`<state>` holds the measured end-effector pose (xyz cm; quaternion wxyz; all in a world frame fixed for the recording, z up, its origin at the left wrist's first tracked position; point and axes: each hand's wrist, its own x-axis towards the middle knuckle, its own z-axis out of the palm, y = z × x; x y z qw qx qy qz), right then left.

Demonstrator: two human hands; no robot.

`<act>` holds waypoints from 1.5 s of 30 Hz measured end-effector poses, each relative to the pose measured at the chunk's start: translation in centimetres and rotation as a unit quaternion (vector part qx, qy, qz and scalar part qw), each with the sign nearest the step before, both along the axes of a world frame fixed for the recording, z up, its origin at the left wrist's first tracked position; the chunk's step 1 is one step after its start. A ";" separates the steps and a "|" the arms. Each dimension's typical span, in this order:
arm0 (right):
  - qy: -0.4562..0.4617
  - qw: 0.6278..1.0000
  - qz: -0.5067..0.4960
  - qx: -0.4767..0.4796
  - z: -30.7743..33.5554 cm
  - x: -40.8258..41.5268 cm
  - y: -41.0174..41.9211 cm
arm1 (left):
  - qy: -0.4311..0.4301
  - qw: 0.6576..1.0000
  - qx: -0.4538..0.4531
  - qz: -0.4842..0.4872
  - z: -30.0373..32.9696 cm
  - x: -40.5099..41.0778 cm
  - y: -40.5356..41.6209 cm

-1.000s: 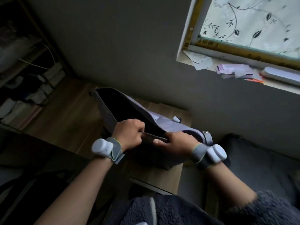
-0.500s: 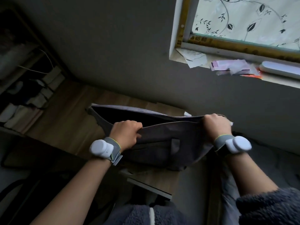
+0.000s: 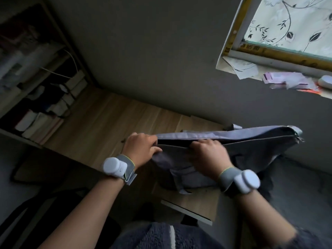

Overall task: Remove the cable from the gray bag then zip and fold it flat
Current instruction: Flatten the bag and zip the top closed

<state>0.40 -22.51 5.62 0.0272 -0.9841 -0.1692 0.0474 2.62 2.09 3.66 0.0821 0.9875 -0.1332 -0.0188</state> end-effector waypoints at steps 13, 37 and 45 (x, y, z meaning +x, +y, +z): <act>0.005 0.990 -0.085 0.111 -2.1 -1.5 16.1 | 0.092 0.955 -0.284 -0.006 -3.0 -0.8 10.1; 0.041 0.975 -0.214 -0.053 -1.6 -0.5 4.0 | -0.005 0.992 0.009 0.127 2.4 9.7 14.5; -0.029 0.992 -0.126 0.001 -0.6 -0.8 7.8 | 0.010 0.966 0.062 -0.252 1.7 2.7 0.4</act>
